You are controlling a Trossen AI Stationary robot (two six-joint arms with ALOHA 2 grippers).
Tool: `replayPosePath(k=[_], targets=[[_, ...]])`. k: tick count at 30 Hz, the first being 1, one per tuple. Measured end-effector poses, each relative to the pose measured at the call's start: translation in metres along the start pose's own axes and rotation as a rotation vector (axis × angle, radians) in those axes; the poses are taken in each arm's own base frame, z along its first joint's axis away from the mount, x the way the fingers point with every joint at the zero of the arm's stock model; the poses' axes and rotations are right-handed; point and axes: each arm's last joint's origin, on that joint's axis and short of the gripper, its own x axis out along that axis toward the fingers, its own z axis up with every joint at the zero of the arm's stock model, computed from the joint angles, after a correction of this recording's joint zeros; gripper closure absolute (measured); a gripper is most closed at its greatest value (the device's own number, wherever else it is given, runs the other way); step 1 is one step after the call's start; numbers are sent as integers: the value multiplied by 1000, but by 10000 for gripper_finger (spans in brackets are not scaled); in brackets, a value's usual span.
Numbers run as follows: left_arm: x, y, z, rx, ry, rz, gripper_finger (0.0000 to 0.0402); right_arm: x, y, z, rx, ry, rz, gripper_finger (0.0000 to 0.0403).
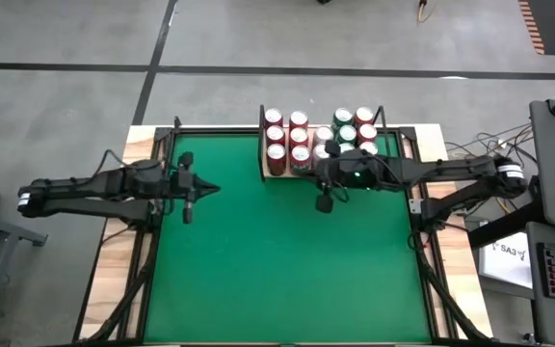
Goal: Place canned beverage on shelf
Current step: Return to Home Position
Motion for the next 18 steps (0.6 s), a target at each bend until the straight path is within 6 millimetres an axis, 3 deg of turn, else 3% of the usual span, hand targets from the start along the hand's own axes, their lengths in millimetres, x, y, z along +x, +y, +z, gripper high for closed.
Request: replayPosePath(k=[10,18], targets=[[-38,-1,-29,-18,-222,15,402,-23,2,-43,69,-47,-4,394],[-42,-5,-63,-89,-352,20,402,-32,5,-70,76,-83,19,394]])
